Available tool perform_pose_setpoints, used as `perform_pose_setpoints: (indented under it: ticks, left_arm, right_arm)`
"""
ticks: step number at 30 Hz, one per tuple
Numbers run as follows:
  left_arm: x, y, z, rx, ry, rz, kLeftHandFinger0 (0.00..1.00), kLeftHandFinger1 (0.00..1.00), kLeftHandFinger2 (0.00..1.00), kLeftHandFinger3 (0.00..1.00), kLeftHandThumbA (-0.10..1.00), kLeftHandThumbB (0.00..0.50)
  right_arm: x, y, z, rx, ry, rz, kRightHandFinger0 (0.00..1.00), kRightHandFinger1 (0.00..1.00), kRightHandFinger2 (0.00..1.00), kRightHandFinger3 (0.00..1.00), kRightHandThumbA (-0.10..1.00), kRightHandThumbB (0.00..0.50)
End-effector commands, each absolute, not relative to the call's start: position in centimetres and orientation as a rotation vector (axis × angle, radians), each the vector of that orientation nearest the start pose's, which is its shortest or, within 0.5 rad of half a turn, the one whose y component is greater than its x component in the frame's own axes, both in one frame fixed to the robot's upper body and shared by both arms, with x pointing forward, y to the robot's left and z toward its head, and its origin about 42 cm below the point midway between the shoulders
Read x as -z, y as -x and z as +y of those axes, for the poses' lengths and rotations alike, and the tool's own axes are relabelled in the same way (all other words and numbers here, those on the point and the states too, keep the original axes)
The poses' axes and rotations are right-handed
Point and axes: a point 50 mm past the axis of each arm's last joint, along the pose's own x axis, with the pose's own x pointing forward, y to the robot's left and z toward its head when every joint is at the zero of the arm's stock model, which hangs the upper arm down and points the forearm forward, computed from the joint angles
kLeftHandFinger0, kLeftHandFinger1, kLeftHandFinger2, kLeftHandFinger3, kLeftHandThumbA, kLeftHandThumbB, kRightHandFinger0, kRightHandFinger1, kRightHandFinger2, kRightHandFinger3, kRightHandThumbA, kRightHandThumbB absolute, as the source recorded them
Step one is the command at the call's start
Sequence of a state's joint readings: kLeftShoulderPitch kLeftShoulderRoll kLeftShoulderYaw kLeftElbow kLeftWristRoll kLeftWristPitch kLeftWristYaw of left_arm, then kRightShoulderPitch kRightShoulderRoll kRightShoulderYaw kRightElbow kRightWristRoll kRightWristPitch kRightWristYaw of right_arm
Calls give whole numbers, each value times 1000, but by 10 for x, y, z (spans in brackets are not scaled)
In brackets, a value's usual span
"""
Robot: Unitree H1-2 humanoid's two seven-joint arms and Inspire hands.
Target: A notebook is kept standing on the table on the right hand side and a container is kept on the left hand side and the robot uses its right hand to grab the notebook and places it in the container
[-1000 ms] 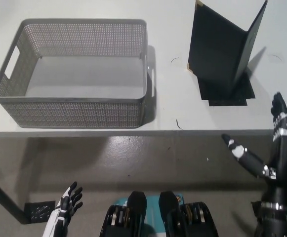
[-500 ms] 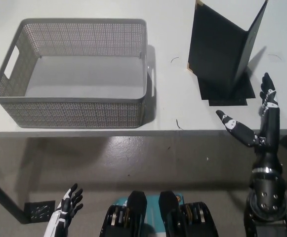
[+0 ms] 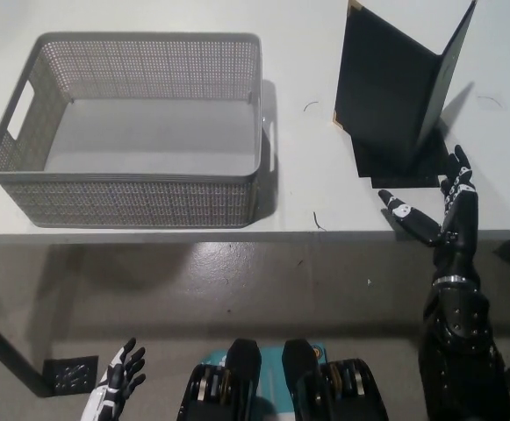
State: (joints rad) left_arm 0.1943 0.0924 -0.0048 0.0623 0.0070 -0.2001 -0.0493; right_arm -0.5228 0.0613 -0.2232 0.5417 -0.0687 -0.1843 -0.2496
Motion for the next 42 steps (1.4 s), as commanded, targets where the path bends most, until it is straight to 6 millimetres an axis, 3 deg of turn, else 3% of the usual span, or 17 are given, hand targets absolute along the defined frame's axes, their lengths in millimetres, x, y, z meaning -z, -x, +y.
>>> perform_pose_setpoints:
  ticks: [1,5,8,13,16,19,25,28,31,32,37,42]
  left_arm:
    - [-51,-206,249,28,-99,10,1000,1000,1000,1000,1000,85]
    - [-50,-206,251,29,-114,10,1000,1000,1000,1000,1000,85]
    - [-47,-204,251,30,-111,18,1000,1000,1000,1000,1000,91]
    - [-48,-202,250,24,-101,26,1000,1000,1000,1000,1000,99]
    - [-46,-202,250,26,-93,28,1000,1000,1000,1000,1000,101]
    - [-45,-200,250,28,-104,30,1000,1000,1000,1000,1000,107]
    - [-46,-199,251,31,-120,41,1000,1000,1000,1000,1000,103]
    - [-45,-198,251,35,-123,45,1000,1000,1000,1000,1000,118]
    - [-45,-198,252,32,-127,48,1000,1000,1000,1000,1000,118]
    - [-44,-197,252,33,-130,44,1000,1000,1000,1000,1000,120]
    - [-44,-196,252,26,-129,45,1000,1000,1000,1000,1000,123]
    - [-44,-196,252,20,-139,38,1000,1000,1000,1000,1000,128]
  right_arm:
    - [-163,-455,-205,317,-159,-224,1000,1000,1000,1000,1000,458]
    - [-165,-457,-212,331,-176,-229,1000,1000,1000,1000,1000,446]
    - [-166,-458,-217,343,-165,-232,1000,1000,1000,1000,1000,478]
    - [-178,-459,-218,329,-179,-268,1000,1000,1000,1000,1000,443]
    - [-190,-465,-221,338,-144,-281,1000,1000,1000,1000,1000,474]
    - [-203,-470,-221,343,-118,-293,1000,1000,1000,1000,1000,470]
    - [-223,-479,-213,308,-144,-325,1000,1000,1000,1000,1000,439]
    - [-228,-486,-208,289,-146,-316,1000,1000,1000,1000,1000,463]
    - [-233,-491,-203,273,-163,-333,1000,1000,1000,1000,1000,438]
    - [-235,-494,-200,276,-153,-329,1000,1000,1000,1000,1000,455]
    - [-232,-505,-194,270,-158,-300,1000,1000,1000,1000,1000,499]
    - [-227,-519,-187,299,-147,-232,1000,1000,1000,1000,1000,490]
